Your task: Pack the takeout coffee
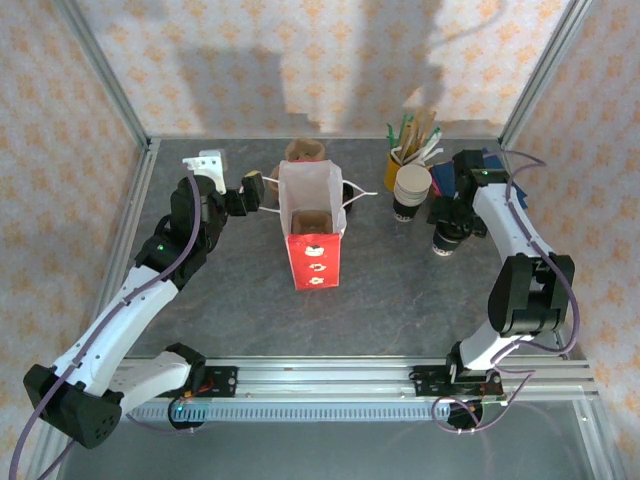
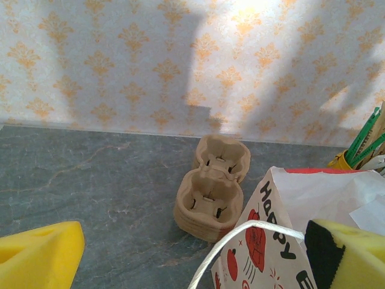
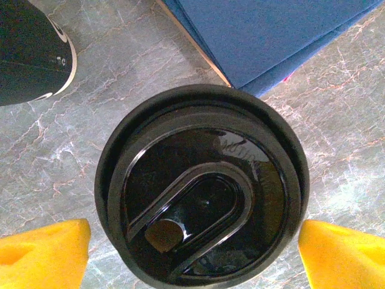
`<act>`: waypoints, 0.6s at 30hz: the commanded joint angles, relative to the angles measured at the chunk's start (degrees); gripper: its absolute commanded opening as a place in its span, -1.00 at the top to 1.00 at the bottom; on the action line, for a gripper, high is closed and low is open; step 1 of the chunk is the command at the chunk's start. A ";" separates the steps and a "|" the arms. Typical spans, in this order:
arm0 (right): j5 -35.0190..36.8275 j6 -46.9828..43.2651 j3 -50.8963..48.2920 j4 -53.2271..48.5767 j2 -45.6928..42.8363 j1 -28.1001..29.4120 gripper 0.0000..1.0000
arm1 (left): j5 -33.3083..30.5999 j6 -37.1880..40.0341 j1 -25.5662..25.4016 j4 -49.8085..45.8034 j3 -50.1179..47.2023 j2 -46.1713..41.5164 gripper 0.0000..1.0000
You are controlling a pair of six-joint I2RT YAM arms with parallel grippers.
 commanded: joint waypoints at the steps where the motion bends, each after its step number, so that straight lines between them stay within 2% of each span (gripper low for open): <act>1: 1.43 -0.53 2.35 -0.29 0.99 -0.90 -0.75 | -0.74 1.24 0.47 1.04 0.03 -0.21 -0.92; 6: -0.13 -0.59 3.07 0.34 1.12 -1.09 -0.73 | -1.09 1.37 0.43 0.91 0.12 0.45 -0.91; 14: 0.46 -0.42 2.68 0.33 2.03 -1.13 -0.55 | -1.45 1.32 0.42 0.37 0.73 1.58 -0.91; 18: 0.71 -0.27 2.21 0.42 2.50 -1.26 -0.56 | -1.60 1.28 0.43 0.04 0.93 1.94 -0.91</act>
